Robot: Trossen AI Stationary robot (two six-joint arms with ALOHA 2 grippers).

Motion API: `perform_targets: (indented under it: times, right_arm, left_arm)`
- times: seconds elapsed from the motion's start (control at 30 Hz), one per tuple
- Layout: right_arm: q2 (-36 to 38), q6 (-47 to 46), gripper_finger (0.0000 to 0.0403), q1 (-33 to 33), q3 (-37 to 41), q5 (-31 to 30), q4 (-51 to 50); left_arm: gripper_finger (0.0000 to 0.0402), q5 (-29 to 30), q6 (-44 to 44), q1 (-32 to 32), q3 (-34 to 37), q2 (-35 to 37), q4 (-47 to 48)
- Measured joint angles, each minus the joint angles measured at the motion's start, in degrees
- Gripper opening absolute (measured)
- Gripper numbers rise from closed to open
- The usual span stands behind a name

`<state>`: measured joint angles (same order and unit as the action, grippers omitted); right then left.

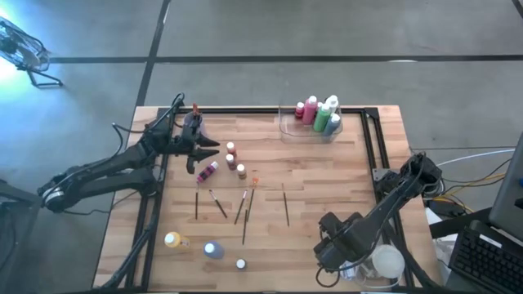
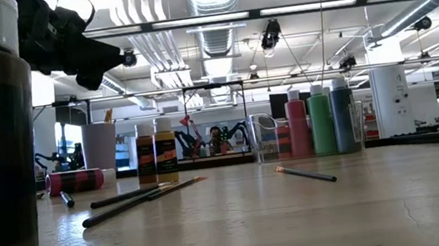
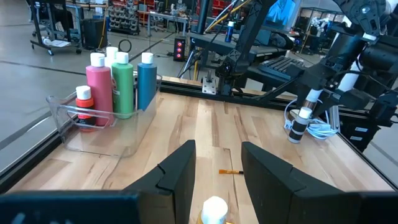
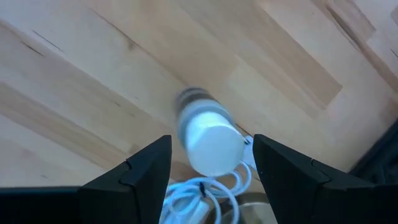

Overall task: Pick & Place Paint Supplies
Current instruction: Put the gray paint bottle into the transparent bin

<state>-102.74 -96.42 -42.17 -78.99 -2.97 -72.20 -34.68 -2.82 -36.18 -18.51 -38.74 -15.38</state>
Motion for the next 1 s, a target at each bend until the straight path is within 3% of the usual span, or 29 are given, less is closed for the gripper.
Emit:
perform_targets:
  times: [0.4, 0.7, 1.0]
  right_arm:
    - [0.0, 1.11, 0.0179, 0.17, 0.4, -0.13, 0.37]
    - [0.02, 2.91, 0.0112, 0.24, 0.4, -0.59, 0.42]
    - [0.12, 7.06, 0.0112, 1.54, 0.38, -2.68, 0.59]
  left_arm:
    - [0.0135, -0.01, 0.01, 0.0, -0.01, -0.01, 0.02]
    - [0.0135, -0.02, 0.01, 0.01, -0.01, 0.0, 0.0]
    - [0.0135, 0.0, 0.01, 0.0, -0.01, 0.0, 0.0]
